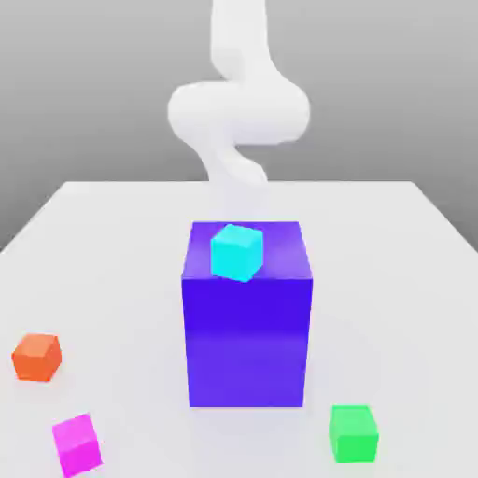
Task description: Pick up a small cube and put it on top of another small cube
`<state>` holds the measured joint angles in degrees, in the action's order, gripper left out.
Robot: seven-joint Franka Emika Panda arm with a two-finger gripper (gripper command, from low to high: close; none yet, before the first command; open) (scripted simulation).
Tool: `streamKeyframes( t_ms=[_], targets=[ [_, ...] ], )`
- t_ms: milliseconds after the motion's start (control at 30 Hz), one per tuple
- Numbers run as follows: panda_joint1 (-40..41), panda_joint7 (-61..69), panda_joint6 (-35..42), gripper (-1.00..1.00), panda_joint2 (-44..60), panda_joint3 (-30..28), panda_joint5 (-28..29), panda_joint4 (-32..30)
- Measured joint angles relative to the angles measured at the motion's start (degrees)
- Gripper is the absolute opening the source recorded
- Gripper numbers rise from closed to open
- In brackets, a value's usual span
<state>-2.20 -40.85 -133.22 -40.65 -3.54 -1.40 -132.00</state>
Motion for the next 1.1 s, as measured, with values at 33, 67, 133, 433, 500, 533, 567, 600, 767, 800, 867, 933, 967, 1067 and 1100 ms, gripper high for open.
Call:
streamKeyframes(
  t_ms=[33,67,133,433,500,533,567,600,767,800,867,933,967,1067,1100],
  targets=[
    [-0.9,2.2,-0.6,0.00,2.2,-1.5,-0.7,-0.1],
    [-1.7,4.4,-1.2,0.00,4.4,-2.9,-1.4,-0.2],
    [-3.3,8.7,-2.3,0.00,8.5,-5.7,-2.9,-0.4],
    [-7.6,29.3,-7.3,0.00,27.3,-16.0,-11.7,-1.1],
    [-7.6,34.1,-8.4,0.00,31.5,-17.4,-13.9,-1.3],
    [-7.5,36.4,-8.9,0.00,33.6,-17.9,-15.0,-1.3],
    [-7.2,38.7,-9.4,0.00,35.7,-18.4,-16.0,-1.4],
    [-6.9,40.9,-10.0,0.00,37.8,-18.8,-16.8,-1.5],
    [-4.1,50.9,-13.1,0.00,47.7,-19.1,-19.6,-2.0],
    [-3.5,52.5,-13.8,0.00,49.5,-19.1,-19.7,-2.2],
    [-2.3,55.5,-15.4,0.00,53.1,-19.3,-19.4,-2.5],
    [-1.2,58.1,-17.0,0.00,56.4,-19.7,-18.4,-2.8],
    [-0.7,59.2,-17.9,0.00,58.0,-20.0,-17.7,-3.0],
    [1.3,62.6,-21.5,0.00,63.5,-18.7,-19.0,-2.5],
    [2.4,63.7,-22.9,0.00,65.5,-17.4,-20.3,-2.0]
  ],
)
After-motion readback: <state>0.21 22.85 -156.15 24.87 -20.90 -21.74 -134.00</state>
